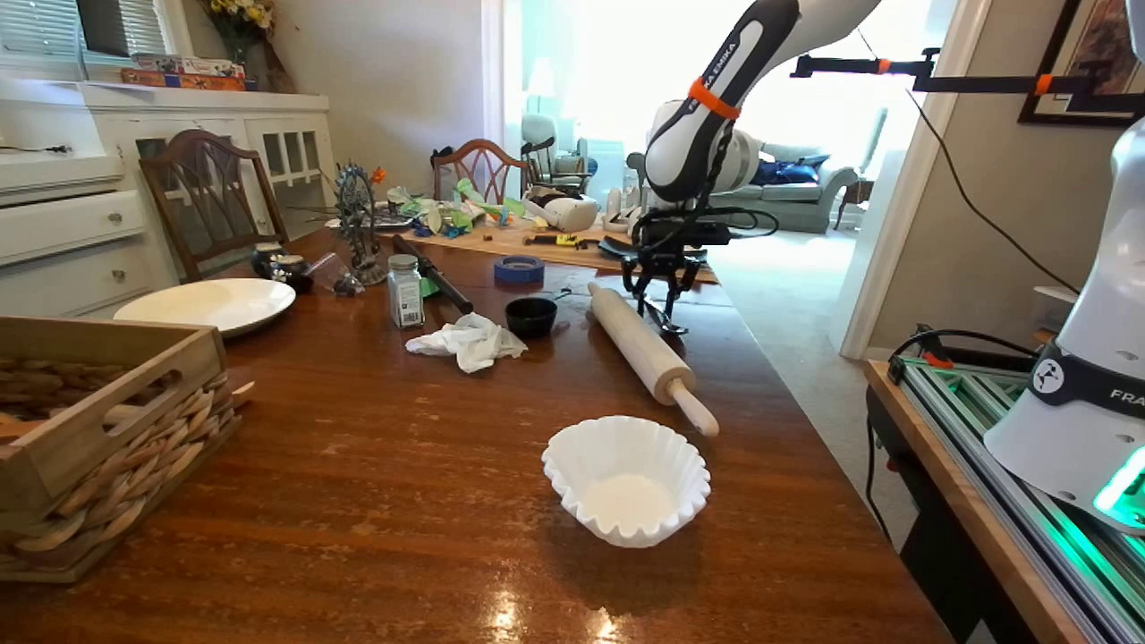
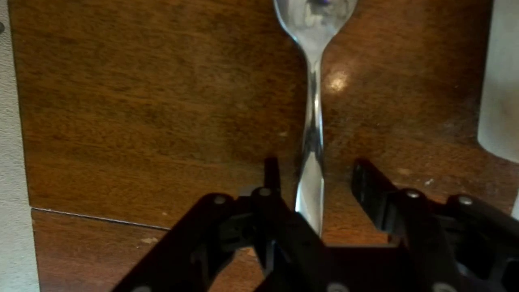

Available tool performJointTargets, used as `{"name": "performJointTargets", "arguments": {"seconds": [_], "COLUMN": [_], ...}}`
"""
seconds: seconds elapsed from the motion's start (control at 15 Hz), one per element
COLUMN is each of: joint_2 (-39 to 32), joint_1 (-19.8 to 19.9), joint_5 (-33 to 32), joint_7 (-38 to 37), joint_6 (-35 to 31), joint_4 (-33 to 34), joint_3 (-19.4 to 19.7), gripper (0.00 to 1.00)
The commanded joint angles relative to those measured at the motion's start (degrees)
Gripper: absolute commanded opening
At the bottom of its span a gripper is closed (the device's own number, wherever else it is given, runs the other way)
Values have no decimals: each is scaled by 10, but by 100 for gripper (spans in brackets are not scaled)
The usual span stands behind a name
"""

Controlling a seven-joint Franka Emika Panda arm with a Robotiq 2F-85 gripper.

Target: Use the spoon to scoop some contents in the small pot

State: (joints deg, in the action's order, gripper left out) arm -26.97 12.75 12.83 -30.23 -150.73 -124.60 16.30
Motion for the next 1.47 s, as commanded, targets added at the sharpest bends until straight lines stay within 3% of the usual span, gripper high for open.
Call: {"name": "performJointTargets", "arguments": {"seconds": [0.0, 0.2, 0.4, 0.6, 0.8, 1.07, 1.4], "joint_2": [-9, -7, 10, 64, 108, 149, 156], "joint_1": [10, 10, 1, -17, -4, -9, -43], "joint_5": [24, 25, 13, -32, -49, -31, -29], "joint_7": [27, 33, 24, -2, -1, -74, -250], "joint_6": [-16, -20, -2, 36, 105, 146, 74], "joint_4": [8, 6, -2, -25, -14, 8, 32], "joint_3": [-7, -7, 5, 53, 75, 64, 18], "gripper": [22, 1, 5, 5, 5, 5, 5]}}
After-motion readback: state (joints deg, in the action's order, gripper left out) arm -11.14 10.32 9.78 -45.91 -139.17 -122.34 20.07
